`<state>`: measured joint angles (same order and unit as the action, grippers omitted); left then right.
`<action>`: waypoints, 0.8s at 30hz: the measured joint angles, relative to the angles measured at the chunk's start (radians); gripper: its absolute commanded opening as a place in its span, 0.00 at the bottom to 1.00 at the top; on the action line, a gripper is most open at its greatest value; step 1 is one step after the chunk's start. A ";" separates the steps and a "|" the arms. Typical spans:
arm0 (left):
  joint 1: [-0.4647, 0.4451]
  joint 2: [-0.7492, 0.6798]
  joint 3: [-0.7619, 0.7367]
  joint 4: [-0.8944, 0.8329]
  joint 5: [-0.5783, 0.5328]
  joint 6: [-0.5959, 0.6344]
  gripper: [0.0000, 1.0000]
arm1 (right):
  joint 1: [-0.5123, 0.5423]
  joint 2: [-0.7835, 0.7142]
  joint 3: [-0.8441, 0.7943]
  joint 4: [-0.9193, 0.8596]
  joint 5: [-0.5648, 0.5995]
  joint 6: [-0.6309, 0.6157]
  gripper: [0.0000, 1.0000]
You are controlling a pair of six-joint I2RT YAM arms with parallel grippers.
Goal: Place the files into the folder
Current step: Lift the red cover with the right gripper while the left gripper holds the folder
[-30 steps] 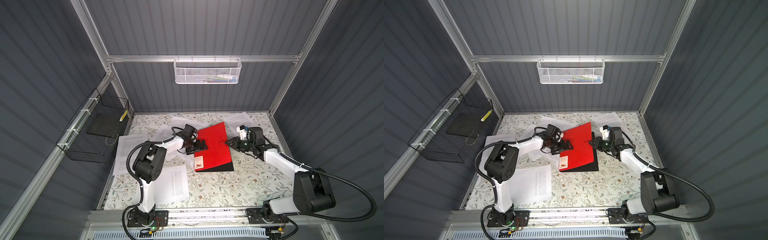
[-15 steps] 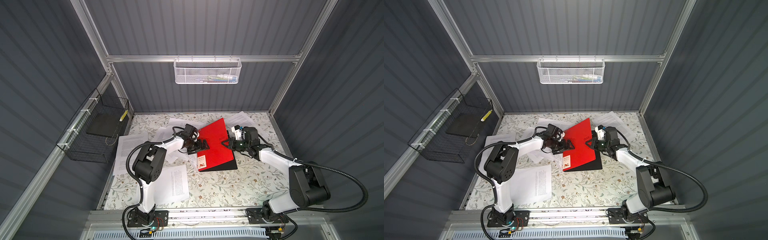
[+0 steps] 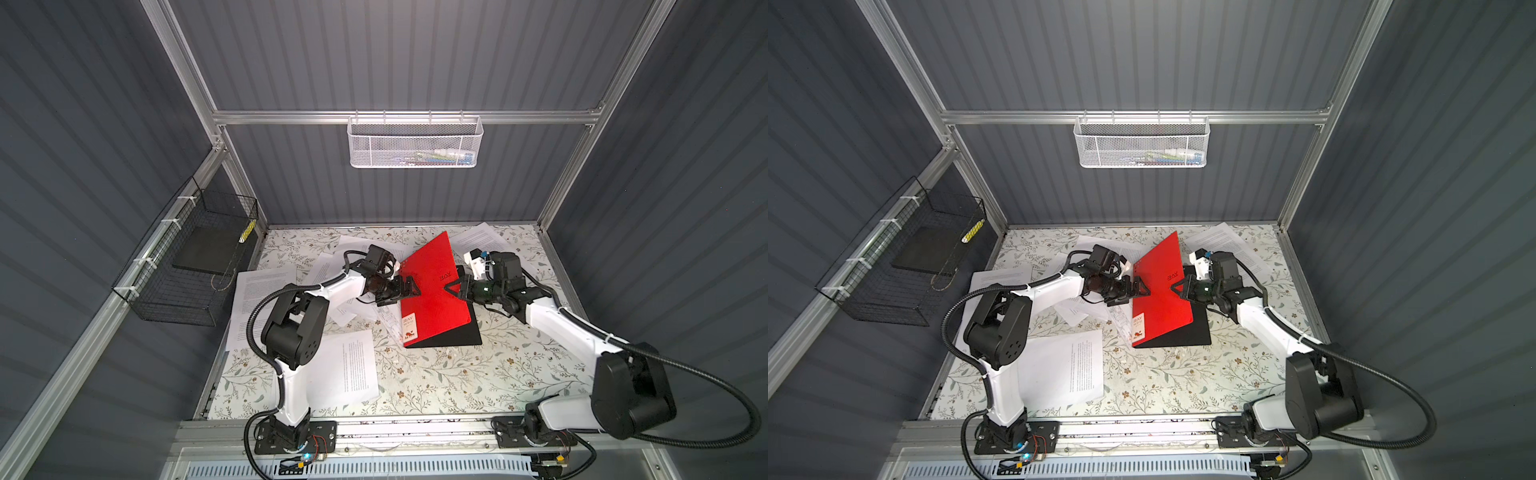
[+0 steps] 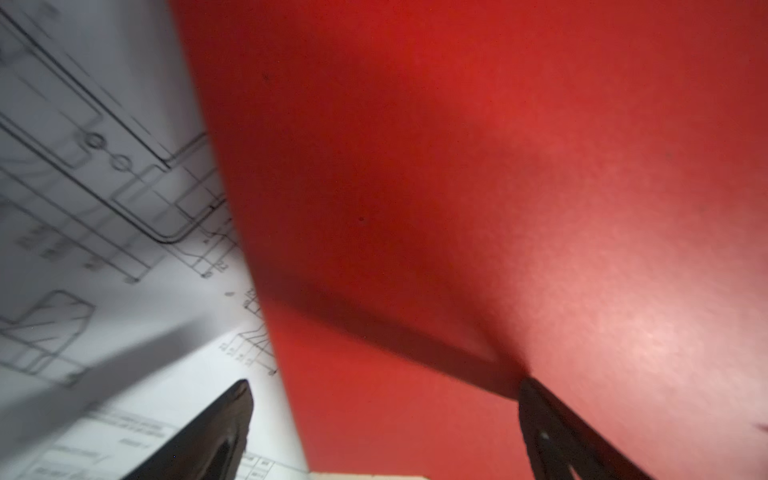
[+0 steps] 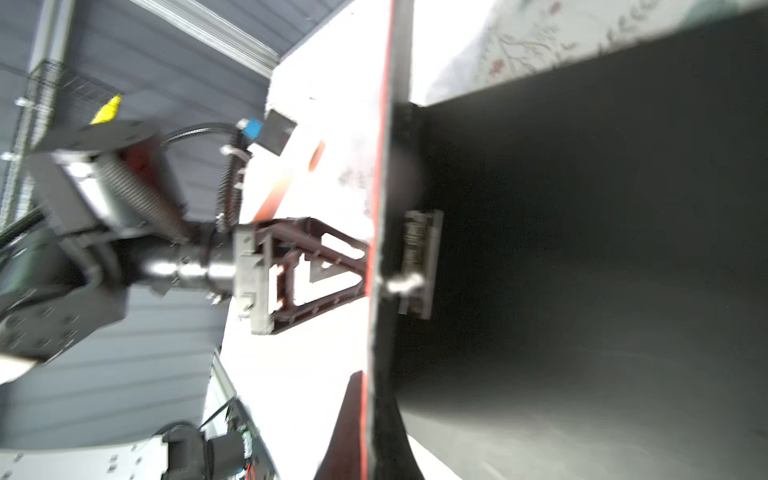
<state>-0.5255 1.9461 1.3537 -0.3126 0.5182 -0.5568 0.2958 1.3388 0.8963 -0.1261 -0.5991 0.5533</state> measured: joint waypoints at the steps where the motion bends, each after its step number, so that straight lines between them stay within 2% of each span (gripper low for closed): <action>1: 0.005 -0.004 0.002 0.002 0.003 0.001 1.00 | 0.001 -0.030 0.016 -0.038 0.004 -0.010 0.00; 8: 0.033 -0.009 0.006 0.008 0.006 0.012 1.00 | -0.062 -0.184 0.078 -0.208 0.009 -0.027 0.00; 16: 0.026 -0.032 -0.031 0.014 -0.019 0.016 1.00 | -0.172 -0.307 0.167 -0.461 0.069 -0.095 0.00; 24: 0.018 -0.037 -0.069 0.013 -0.028 0.016 1.00 | -0.245 -0.348 0.150 -0.623 0.137 -0.146 0.00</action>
<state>-0.5072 1.9087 1.2850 -0.2993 0.4900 -0.5411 0.0513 0.9905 1.0458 -0.7490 -0.4618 0.4072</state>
